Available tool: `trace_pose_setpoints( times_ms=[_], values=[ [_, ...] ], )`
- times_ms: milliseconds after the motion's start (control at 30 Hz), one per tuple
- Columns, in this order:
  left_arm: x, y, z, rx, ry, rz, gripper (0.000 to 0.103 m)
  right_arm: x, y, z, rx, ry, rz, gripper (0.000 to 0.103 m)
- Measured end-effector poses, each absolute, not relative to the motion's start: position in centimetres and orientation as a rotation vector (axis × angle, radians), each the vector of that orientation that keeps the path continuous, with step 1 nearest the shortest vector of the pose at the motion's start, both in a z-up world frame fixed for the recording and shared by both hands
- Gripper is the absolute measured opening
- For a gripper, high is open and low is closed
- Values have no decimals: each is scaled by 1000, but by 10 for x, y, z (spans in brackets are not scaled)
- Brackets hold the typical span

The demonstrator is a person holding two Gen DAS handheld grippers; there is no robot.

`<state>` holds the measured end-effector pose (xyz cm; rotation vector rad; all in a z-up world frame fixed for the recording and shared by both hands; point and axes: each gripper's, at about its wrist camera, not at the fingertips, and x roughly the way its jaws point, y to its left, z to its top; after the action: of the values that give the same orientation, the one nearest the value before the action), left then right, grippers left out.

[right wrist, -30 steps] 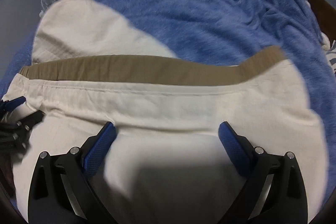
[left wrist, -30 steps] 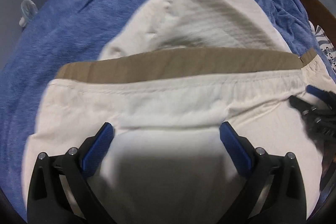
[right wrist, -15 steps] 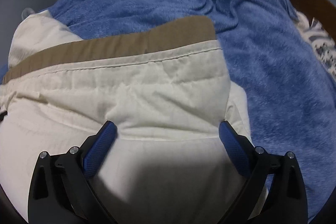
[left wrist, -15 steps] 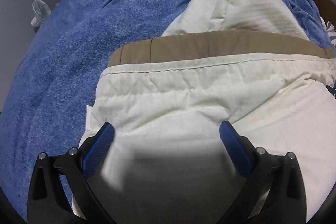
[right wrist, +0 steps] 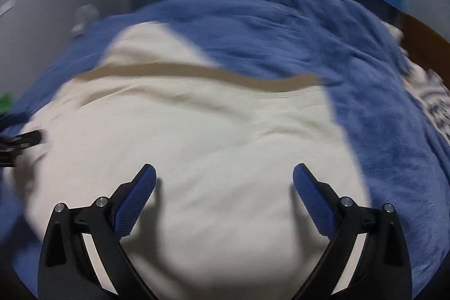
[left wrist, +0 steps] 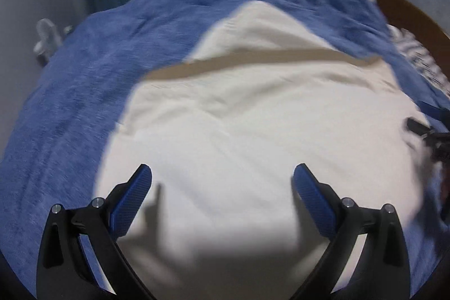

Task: Fold large clothes
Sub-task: 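Lift both tools away above the folded jacket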

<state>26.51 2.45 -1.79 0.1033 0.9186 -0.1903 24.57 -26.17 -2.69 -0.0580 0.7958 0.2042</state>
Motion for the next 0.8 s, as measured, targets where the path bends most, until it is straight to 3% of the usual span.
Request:
trace_pose_setpoints(
  times_ms=[167,600,800],
  values=[
    [244,13,-40,145,961,-209,97,216,-237,-44,-70,833,313,94],
    [229,77,-55,173,1009,-87,97,208,-363,-72,53,898,18,95],
    [208,89,-34,129,989,-69,97,184,-332,-44,48,825,101,93]
  ],
)
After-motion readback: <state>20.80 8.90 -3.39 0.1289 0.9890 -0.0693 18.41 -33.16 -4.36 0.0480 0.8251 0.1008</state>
